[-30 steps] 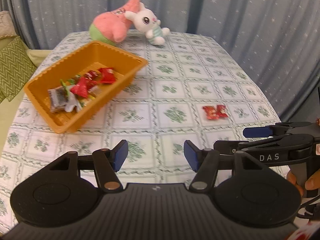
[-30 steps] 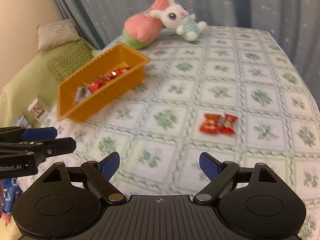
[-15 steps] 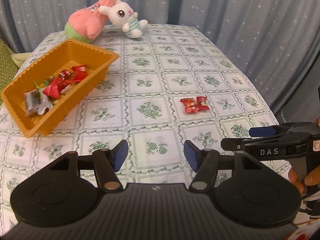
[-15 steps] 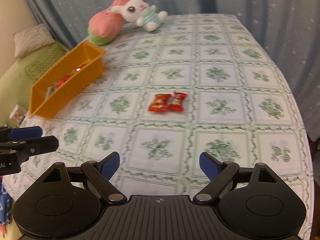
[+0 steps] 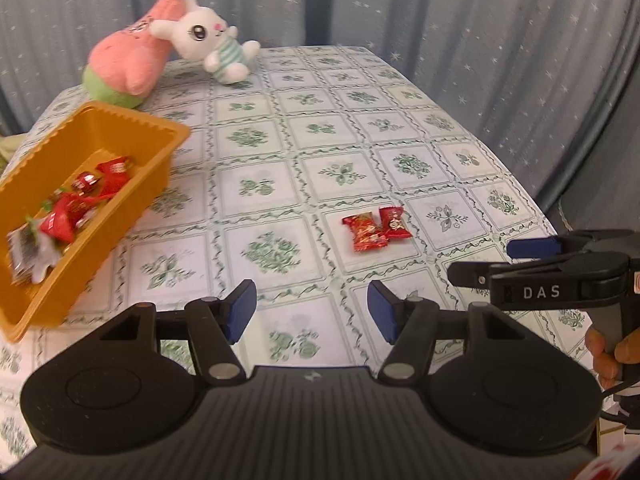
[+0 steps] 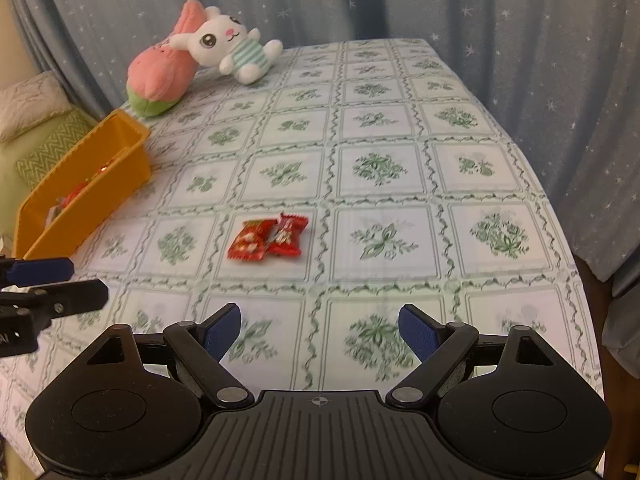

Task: Organize snacks
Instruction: 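Move both open tools away from the tray toward the two red candies, then close the right tool on a red-wrapped candy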

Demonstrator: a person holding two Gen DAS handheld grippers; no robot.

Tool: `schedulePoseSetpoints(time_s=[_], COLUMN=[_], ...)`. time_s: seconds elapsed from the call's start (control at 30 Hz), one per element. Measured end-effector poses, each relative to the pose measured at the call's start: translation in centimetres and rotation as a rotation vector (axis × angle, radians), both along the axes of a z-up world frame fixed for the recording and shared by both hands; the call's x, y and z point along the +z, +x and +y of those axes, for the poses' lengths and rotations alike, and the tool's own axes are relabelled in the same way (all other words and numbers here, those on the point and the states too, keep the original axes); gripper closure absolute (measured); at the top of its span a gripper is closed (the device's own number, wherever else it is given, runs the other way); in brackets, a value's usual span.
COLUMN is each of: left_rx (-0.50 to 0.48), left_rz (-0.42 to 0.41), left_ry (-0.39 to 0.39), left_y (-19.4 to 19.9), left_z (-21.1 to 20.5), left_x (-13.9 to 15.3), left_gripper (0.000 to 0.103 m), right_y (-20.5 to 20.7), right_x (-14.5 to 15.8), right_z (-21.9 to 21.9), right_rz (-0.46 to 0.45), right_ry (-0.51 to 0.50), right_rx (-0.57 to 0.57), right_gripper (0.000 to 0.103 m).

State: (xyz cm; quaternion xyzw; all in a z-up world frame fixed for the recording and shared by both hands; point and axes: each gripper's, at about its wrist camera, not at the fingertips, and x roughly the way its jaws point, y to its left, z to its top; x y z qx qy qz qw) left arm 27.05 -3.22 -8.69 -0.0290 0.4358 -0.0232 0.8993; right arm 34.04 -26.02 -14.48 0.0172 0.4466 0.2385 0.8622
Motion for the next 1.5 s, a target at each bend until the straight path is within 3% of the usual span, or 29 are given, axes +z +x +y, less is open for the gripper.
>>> schedulePoseSetpoints(time_s=[0.33, 1.07, 1.3, 1.5], left_rx=[-0.029, 0.043, 0.041, 0.02], left_rz=[0.015, 0.041, 0.051, 0.052], left_ry=[0.016, 0.015, 0.007, 0.004], left_y=[3.2, 5.3, 5.5, 5.8], left_z=[0.0, 4.8, 4.8, 4.0], left_x=[-1.4, -2.6, -3.0, -3.2], left_gripper=[0.044, 0.044, 0.044, 0.044], right_y=[1.9, 5.8, 6.3, 6.6], right_x=[0.1, -2.4, -2.8, -3.4], right_z=[1.6, 5.7, 5.8, 5.8], right_rz=[-0.041, 0.002, 0.0, 0.002], right_ry=[0.025, 0.023, 0.008, -0.018], right_rx=[0.004, 0.024, 0.014, 0.025], right_gripper=[0.018, 0.063, 0.068, 0.08])
